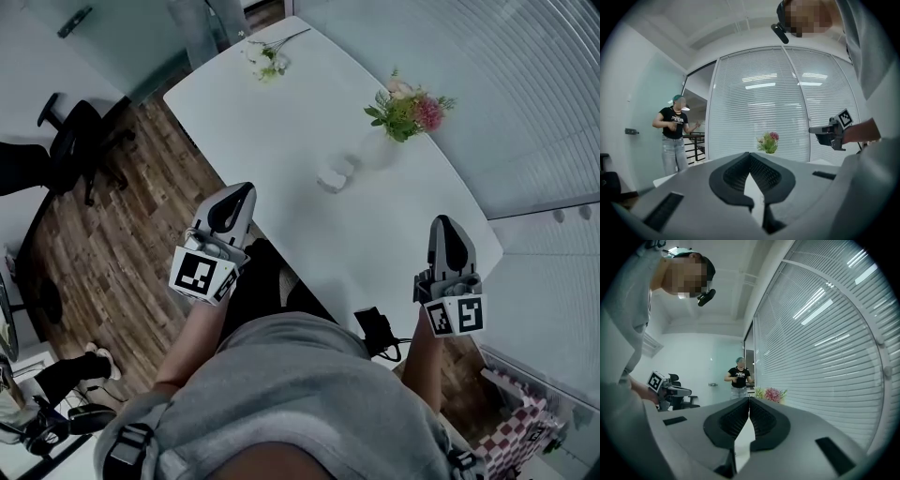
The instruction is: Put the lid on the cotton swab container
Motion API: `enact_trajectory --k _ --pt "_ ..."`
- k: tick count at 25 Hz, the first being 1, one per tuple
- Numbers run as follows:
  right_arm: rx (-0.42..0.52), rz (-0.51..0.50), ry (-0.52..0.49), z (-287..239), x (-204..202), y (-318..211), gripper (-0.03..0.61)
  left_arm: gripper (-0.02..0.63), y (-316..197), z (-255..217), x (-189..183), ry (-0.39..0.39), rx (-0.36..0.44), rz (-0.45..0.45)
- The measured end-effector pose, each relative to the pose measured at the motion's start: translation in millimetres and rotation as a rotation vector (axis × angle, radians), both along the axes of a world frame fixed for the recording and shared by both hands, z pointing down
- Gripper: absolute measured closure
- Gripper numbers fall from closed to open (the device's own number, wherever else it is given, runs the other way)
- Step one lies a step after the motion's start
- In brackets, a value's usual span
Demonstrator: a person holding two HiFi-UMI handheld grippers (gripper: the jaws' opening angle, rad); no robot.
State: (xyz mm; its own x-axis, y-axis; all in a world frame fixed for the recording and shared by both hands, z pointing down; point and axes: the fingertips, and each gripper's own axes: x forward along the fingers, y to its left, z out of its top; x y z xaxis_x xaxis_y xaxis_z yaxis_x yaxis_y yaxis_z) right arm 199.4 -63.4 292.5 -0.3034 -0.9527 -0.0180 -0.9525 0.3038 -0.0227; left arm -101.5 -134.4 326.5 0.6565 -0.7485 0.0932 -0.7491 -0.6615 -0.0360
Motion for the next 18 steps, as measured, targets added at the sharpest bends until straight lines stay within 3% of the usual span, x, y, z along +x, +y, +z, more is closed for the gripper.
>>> enact_trajectory --k 8,14,18 --pt "0.005 0.094 -0.003 -9.1 -15.5 -13.6 0.552 0.607 -38.1 -4.3 4.8 -0.004 -0.016 0.140" --pt "-0.002 0.159 0.014 -14.0 -30.5 -15.5 0.552 0.607 -63.1 -6.2 18.8 0.016 -0.018 0.304" --pt "-0.019 0.214 0.022 -13.5 -33.2 -12.0 0.552 0.607 -71.4 0.4 32.3 -0.013 -0.041 0.395"
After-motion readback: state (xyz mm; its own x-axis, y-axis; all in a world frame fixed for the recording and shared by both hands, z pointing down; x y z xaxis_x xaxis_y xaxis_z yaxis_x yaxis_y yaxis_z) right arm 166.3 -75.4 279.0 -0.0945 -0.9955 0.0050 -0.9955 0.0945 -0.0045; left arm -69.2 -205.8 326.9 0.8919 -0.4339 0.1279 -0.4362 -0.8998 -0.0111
